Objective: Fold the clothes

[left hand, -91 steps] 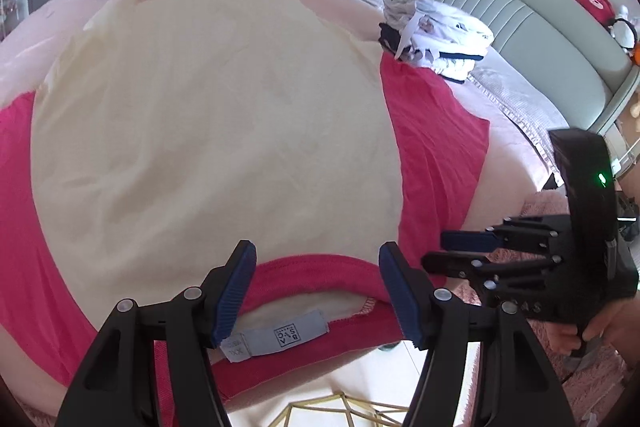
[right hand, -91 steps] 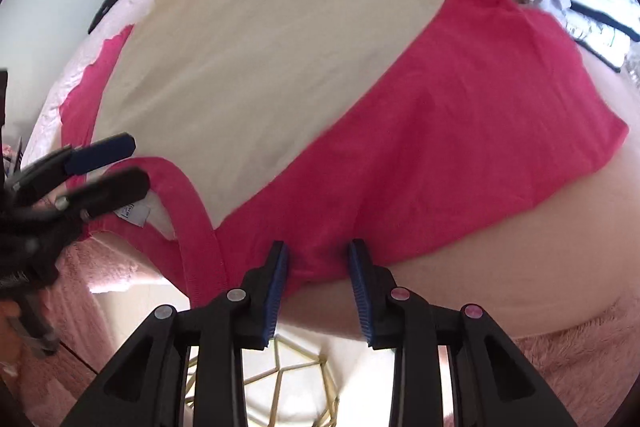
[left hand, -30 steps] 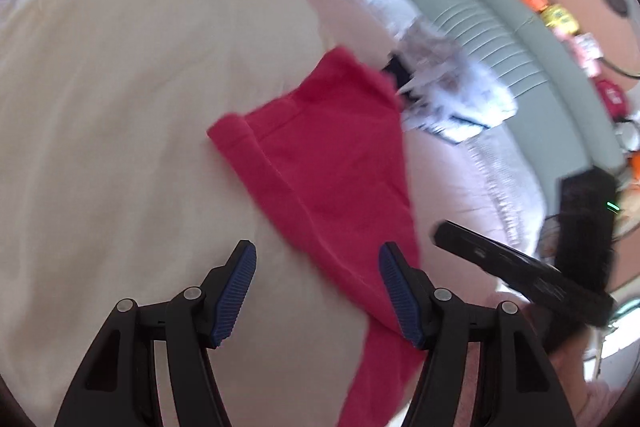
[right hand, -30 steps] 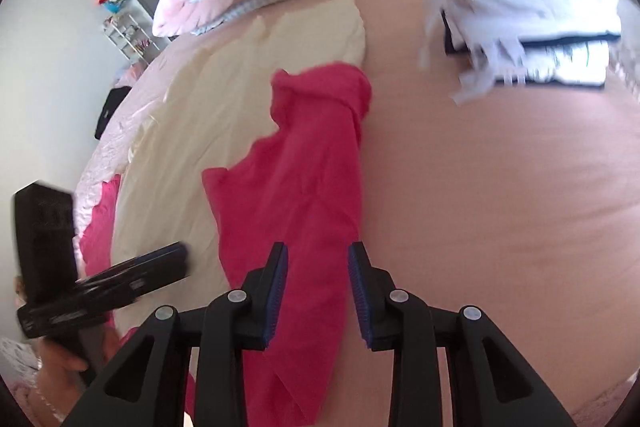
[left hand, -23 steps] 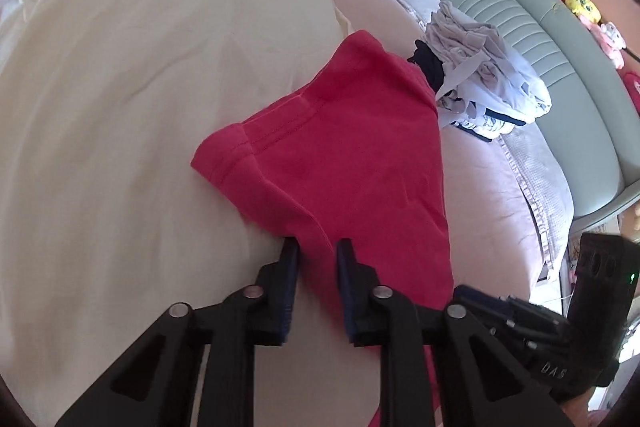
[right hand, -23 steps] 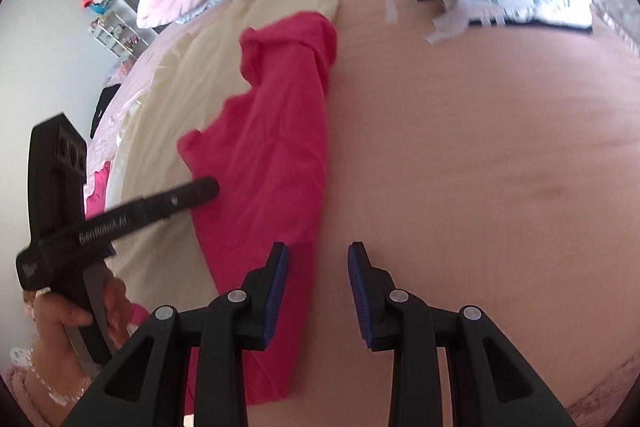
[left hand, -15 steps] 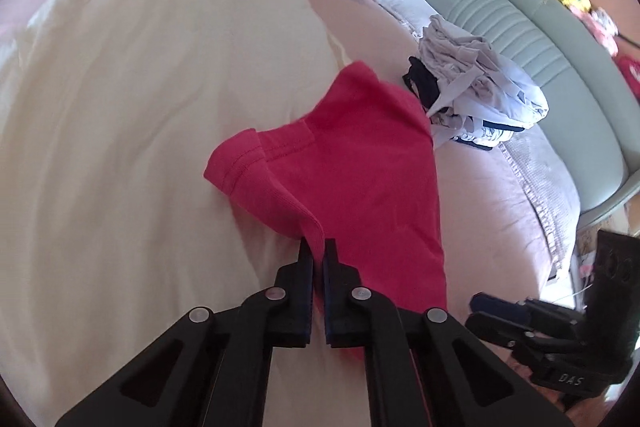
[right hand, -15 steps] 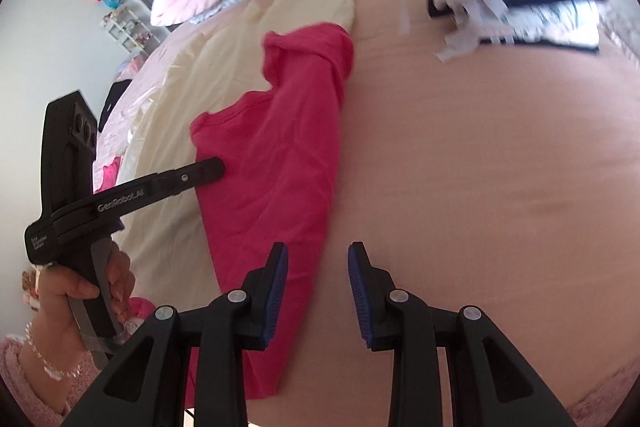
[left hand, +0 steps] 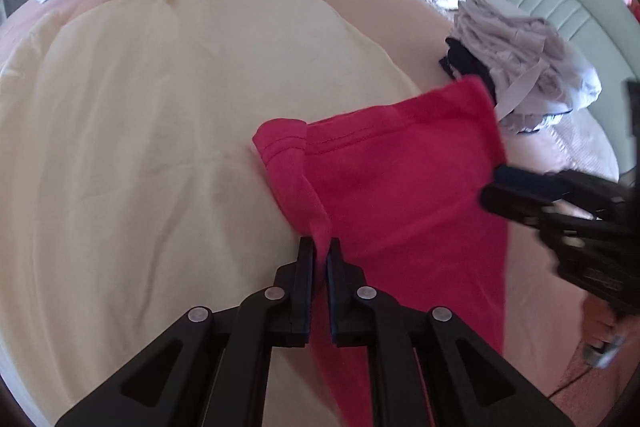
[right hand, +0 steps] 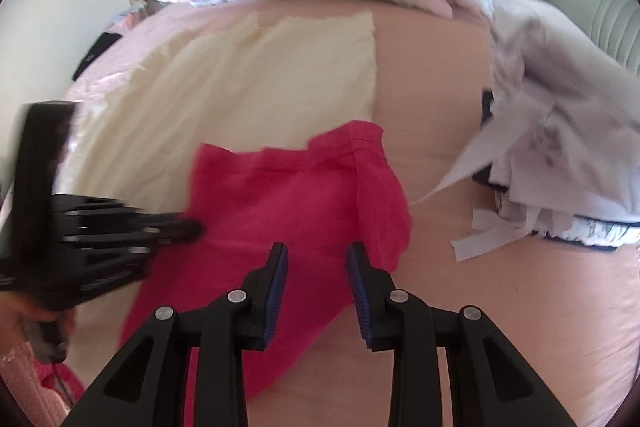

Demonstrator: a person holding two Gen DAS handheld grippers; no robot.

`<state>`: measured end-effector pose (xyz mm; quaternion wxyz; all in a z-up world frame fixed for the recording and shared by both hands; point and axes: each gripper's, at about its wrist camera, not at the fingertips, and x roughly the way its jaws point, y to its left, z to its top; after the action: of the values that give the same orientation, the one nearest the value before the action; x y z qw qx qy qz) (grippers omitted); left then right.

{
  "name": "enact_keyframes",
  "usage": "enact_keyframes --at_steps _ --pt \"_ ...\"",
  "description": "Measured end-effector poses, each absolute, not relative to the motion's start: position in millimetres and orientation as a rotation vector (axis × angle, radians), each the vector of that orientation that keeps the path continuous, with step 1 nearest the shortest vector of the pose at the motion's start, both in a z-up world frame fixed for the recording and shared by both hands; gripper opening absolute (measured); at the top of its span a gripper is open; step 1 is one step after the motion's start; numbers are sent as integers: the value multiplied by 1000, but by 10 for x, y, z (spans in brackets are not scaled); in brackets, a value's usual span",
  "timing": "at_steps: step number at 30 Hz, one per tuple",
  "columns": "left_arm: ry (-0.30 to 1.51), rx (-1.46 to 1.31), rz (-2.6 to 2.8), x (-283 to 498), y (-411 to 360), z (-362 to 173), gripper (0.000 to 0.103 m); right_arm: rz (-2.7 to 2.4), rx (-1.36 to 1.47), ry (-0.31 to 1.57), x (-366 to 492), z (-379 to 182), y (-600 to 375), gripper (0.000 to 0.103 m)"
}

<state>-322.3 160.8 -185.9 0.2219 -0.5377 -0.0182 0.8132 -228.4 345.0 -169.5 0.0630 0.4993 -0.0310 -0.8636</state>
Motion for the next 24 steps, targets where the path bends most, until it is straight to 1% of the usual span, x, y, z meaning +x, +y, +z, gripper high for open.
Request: enact_keyframes --at_steps 2,4,6,8,10,11,14,16,18,19,21,24 --pt "-47 -1405 2311 -3036 1539 -1674 7 -2589 1544 -183 -2299 -1797 3596 30" --pt "-10 -1292 2345 -2805 1537 -1513 7 -2586 1501 -275 -2238 -1764 3729 30" --pt "17 -1247 2308 -2657 1609 -1475 7 -2628 1447 -293 -2224 -1678 3801 30" --pt "47 -1266 2232 -2604 1741 -1569 7 -2644 1423 -316 -2260 -1648 3867 30" --pt "149 -1411 2198 -2589 1859 -1840 7 -2650 1442 -355 -2341 -1698 3948 30" --pt "162 -1451 2191 -2561 1844 -1942 7 -2660 1467 -374 -2388 -1738 3994 30" --pt "94 -1490 2204 -2505 1649 -1907 7 -2655 1500 -486 -2482 -1813 4081 30" --pt "91 -1454 2243 -2529 1600 -1782 7 -2663 1467 -476 -2433 -1700 4064 30" --pt "82 -1329 2278 -2633 1637 -1625 7 -2696 1379 -339 -2379 -1539 3929 30" --pt "68 -1277 2295 -2709 1671 -1564 7 -2679 1339 -303 -2368 -1492 3862 30" --pt "1 -1220 2299 -2925 1755 -1520 7 -2575 1297 -309 -2429 -1493 3733 30" --pt "-68 -1271 2273 -3251 1846 -1652 7 -2499 1335 -260 -2589 -1620 3571 30"
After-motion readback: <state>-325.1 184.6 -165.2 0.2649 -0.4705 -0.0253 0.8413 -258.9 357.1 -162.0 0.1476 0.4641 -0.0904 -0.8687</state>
